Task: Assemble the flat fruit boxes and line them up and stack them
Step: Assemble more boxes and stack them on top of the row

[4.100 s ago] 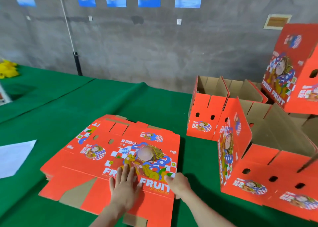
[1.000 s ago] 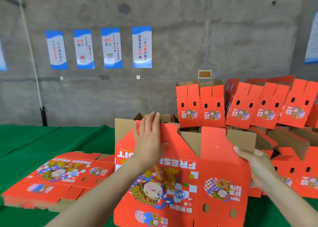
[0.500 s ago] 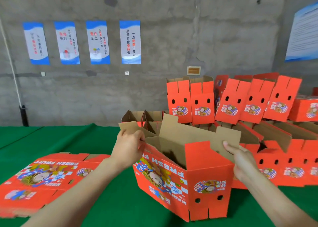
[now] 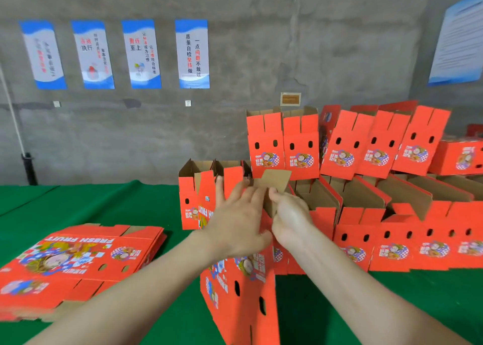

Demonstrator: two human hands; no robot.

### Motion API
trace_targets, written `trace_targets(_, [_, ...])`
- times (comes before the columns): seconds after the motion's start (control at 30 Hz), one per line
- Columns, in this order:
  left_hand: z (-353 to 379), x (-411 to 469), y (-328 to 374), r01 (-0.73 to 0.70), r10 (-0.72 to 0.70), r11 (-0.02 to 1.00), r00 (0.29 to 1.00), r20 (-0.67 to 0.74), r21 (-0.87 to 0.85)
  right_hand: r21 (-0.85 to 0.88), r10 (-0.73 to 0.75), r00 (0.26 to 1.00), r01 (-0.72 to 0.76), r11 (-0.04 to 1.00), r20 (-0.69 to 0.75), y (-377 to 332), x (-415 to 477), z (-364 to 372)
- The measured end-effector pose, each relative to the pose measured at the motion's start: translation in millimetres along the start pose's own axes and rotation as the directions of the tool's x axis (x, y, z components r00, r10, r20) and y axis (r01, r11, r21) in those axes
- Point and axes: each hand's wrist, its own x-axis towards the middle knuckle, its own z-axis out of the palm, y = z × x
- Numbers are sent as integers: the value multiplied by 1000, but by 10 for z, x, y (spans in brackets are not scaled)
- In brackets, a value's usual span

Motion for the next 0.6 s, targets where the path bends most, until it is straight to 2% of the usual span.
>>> trace_targets(0.1, [-110,47,-120,32,-40,991,998,55,132,22,64,998,-63,998,-3,-11,-17,233])
trace_targets(0.2, [-302,162,-252,83,-94,995,957,274,52,31,120,992,-121,992,36,-10,-16,478])
trace_targets(0.27, [-412,224,-352,143,-146,989,951,272,32,35,146,978,-153,988,148,-29,-17,608])
trace_targets(0.37, [-472,215,-463,279,-279,960,958,61,15,-9,193,933,-200,980,305,-24,-16,706])
trace_targets(0.43, [-482,159,-585,364,-359,931,922,-145,12,-87,202,900,-183,979,386,15,-34,701])
trace_targets(0.5, [-550,81,-785,418,-390,907,879,-274,46,-269,198,875,-82,960,443,69,-24,671])
trace_targets(0.6, [-801,-48,-1116,359,-326,933,866,-379,17,-578,133,888,167,799,440,79,63,630])
